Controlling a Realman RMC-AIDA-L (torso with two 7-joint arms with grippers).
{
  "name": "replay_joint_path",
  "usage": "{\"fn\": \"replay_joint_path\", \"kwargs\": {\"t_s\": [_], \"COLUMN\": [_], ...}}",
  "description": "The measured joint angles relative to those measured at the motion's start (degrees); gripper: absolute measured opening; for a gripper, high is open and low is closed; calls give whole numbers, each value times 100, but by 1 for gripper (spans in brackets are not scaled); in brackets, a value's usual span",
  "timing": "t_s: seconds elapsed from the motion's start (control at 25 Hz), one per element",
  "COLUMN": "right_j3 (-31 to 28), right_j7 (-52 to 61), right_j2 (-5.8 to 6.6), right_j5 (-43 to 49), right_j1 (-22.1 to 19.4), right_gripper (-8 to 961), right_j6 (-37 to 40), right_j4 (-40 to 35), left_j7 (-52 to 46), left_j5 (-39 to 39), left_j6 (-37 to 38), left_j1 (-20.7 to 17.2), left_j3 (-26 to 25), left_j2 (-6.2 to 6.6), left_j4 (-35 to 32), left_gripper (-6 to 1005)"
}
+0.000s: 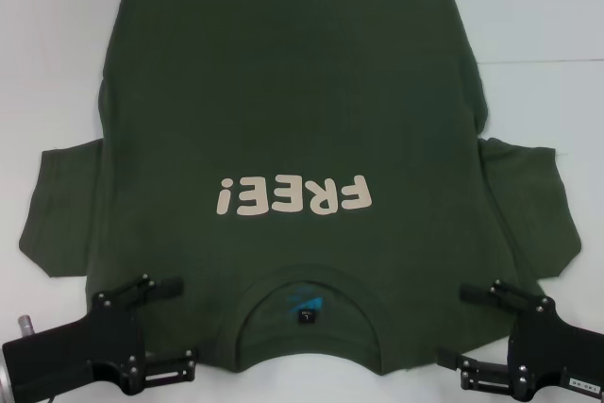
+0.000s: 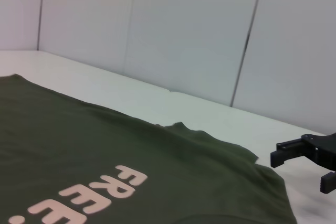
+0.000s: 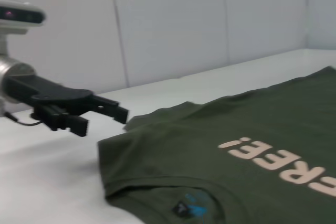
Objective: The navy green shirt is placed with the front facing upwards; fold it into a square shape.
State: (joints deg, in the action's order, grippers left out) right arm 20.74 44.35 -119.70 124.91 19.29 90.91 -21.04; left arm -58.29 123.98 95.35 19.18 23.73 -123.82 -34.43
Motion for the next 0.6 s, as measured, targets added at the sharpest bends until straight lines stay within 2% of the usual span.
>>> {"fn": "replay_joint_path", "kwargs": {"t_s": [0.44, 0.6], "right_j3": [2, 0], "right_j7": [12, 12], "right_j2": [0, 0], "right_j5": [-26, -28], "right_j1": [13, 16], "right_gripper": [931, 930], "right_j6": [2, -12], "right_j4": [-5, -5], "left_j7": [-37, -896], "left_j5": [64, 22], "left_j6": [-22, -47], "left_j1": [-24, 9], "left_j3": [-72, -256], "left_j2": [-3, 32], "left_j4": [-3, -3], "left_gripper": [924, 921]}}
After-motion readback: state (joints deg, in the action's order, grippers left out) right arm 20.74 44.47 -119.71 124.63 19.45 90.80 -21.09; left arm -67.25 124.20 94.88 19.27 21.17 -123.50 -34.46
